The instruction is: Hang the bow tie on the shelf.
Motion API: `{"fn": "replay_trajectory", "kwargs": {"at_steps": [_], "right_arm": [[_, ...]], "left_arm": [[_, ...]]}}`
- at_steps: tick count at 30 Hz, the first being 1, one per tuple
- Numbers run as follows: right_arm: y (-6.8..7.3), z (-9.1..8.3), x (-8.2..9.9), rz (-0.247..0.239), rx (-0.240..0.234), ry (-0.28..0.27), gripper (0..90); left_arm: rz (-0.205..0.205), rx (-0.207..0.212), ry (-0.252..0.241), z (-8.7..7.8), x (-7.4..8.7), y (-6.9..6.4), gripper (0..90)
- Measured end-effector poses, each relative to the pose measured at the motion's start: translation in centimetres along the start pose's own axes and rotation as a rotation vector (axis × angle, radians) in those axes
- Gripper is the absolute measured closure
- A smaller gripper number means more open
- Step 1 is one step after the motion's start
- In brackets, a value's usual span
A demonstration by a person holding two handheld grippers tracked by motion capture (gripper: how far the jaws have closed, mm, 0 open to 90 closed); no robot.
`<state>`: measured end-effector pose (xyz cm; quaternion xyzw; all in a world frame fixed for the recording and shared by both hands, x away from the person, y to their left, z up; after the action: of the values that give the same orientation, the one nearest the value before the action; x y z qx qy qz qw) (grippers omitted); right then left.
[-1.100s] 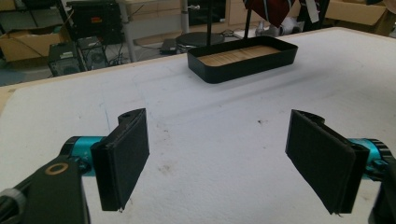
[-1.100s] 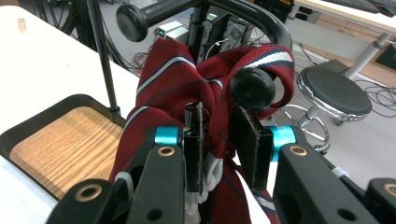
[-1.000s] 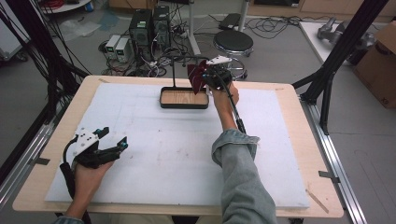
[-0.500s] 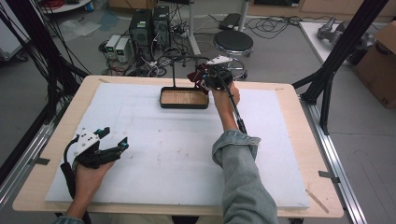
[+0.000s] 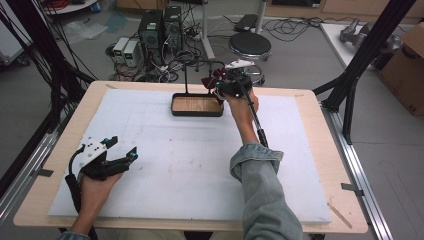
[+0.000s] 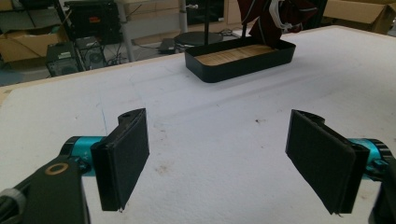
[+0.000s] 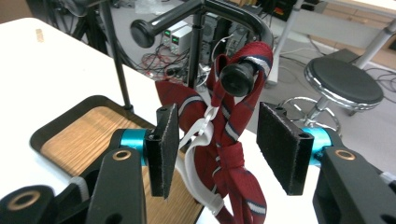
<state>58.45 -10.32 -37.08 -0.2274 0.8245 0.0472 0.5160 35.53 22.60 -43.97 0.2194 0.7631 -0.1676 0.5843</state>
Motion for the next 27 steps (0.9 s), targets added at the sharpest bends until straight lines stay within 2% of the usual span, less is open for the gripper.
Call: {"fn": "replay_trajectory", "kwargs": {"at_steps": [6,8,11,15,20,23,25,26,27], "right_arm": [[-0.6,-1.3,0.0,0.010,0.009,-0.002,43.8],[-1.0,-2.0,0.0,-0.003,0.027,-0.027,42.4],[-1.4,-2.8,0.4,0.030,0.018,-0.038,37.9],[-2.4,-3.9,0.7,0.083,0.001,-0.026,31.0],[-3.3,-6.0,1.0,0.102,0.011,-0.084,30.0],[-3.8,-6.9,1.6,0.128,0.005,-0.056,22.0],[-4.1,-7.8,1.7,0.139,0.004,-0.087,22.9],[-4.4,-8.5,1.8,0.129,0.021,-0.121,22.6],[-4.6,-8.9,2.0,0.130,0.026,-0.125,21.0]], "left_arm": [[0.003,-0.004,0.000,0.0,0.0,0.0,21.6],[0.005,-0.003,0.001,0.1,0.0,-0.1,21.6],[0.006,-0.001,0.003,0.2,0.0,-0.2,21.6],[0.007,-0.002,0.006,0.2,0.1,-0.2,21.6],[0.006,0.000,0.012,0.4,0.2,-0.2,21.6],[0.008,-0.002,0.009,0.5,0.1,-0.2,21.6],[0.008,-0.003,0.010,0.5,0.1,-0.2,21.3],[0.007,-0.006,0.007,0.5,0.1,-0.2,21.3],[0.005,-0.007,0.006,0.5,0.1,-0.2,21.4]]}}
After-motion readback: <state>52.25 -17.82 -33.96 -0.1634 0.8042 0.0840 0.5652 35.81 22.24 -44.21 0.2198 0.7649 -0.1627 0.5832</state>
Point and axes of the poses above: each handheld gripper's, and its own axes: z roughly forward along the jaws, x roughly out of its underside, y roughly to its left, the point moved 8 cm from there along z, roughly forward along the jaws, and after that the axes turned 5 degrees about x, right-handed, at the moved point
